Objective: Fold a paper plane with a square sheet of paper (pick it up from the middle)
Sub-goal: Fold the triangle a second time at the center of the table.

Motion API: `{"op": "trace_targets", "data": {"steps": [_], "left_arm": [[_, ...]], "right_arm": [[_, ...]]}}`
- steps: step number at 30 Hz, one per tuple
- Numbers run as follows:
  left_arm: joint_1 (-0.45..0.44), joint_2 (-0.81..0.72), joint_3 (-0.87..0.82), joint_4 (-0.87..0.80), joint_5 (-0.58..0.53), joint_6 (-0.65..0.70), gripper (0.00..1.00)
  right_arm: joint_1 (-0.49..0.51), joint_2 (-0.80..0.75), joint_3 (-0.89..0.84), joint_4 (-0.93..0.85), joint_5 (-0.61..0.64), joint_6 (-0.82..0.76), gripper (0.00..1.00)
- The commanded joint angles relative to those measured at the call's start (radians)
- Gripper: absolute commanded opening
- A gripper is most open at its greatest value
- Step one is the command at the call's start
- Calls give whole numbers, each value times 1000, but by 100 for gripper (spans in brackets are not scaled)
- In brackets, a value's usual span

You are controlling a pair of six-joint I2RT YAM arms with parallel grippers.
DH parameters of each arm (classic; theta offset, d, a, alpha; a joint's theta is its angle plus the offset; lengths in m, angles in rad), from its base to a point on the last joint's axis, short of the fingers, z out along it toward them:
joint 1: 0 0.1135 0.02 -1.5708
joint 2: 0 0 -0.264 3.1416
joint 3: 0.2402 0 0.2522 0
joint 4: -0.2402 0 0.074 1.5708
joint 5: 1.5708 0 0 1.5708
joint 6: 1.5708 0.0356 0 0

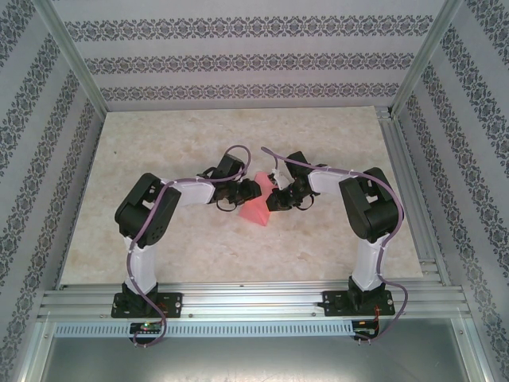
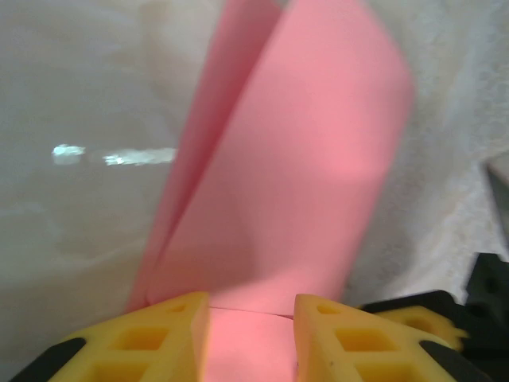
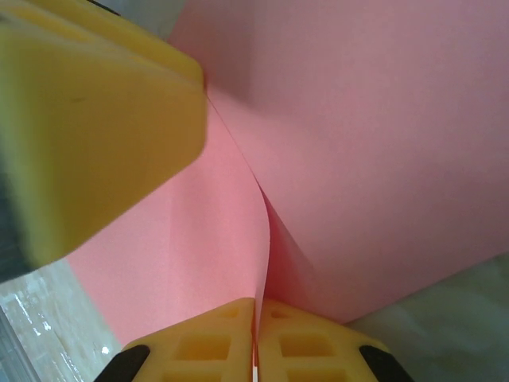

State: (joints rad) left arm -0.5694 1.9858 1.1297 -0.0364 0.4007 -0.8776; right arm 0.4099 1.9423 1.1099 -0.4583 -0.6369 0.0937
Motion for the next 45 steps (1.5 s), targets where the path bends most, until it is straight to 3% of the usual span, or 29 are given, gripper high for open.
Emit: {"op": "trace_targets", "data": {"steps": [1, 5, 10, 17, 23, 32, 45], "left_arm": [[11, 29, 7, -39, -54, 1, 35], [10, 10, 20, -95, -94, 28, 35], [9, -63, 23, -45, 18, 18, 40], [6, -140, -34, 37, 104, -76, 38], [-10, -118, -112, 158, 132, -194, 31], [-43, -59, -118, 161, 119, -214, 2], [-72, -32, -67, -87, 11, -114, 0]], "right_arm": [[-1, 17, 17, -6, 15, -28, 9], [-2, 18, 18, -6, 16, -28, 9], [0, 17, 20, -5, 11, -26, 9], [3, 22, 22, -2, 9, -24, 9], [3, 23, 20, 0, 13, -23, 9], [4, 24, 21, -8, 17, -27, 9], [7, 27, 27, -9, 22, -26, 10]]}}
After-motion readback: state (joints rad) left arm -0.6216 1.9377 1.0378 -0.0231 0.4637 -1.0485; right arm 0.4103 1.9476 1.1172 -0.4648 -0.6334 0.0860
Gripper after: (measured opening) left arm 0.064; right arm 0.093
